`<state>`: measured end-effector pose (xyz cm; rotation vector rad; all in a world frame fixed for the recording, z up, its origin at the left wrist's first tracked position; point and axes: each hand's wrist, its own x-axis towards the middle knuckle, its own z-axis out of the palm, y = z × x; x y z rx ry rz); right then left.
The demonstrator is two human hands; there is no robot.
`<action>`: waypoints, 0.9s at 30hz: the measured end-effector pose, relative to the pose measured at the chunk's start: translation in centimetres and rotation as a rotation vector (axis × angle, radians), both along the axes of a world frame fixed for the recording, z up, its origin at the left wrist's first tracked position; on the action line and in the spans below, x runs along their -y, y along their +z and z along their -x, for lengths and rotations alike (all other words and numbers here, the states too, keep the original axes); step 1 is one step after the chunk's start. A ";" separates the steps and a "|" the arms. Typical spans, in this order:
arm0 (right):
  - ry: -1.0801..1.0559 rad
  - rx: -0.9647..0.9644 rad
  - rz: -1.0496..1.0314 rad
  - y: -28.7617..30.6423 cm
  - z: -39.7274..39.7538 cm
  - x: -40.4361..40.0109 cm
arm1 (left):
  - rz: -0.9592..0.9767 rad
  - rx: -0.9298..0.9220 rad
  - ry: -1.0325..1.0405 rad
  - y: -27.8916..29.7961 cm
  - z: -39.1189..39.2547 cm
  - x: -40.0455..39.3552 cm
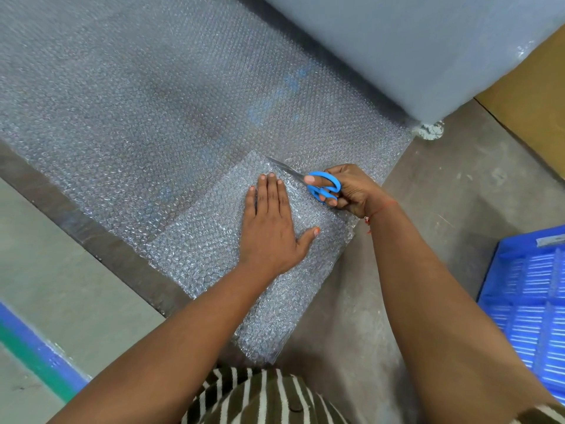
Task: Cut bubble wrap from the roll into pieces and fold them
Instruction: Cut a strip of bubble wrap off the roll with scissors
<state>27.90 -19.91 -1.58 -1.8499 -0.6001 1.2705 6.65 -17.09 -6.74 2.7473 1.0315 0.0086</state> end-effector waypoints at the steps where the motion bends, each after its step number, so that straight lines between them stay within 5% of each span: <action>1: 0.000 0.000 0.001 -0.1 0.0 0.0 | 0.001 -0.003 0.000 0.0 0.0 0.0; 27: -0.029 -0.023 0.012 0.5 1.1 -1.8 | 0.022 0.001 0.004 0.0 -0.2 0.0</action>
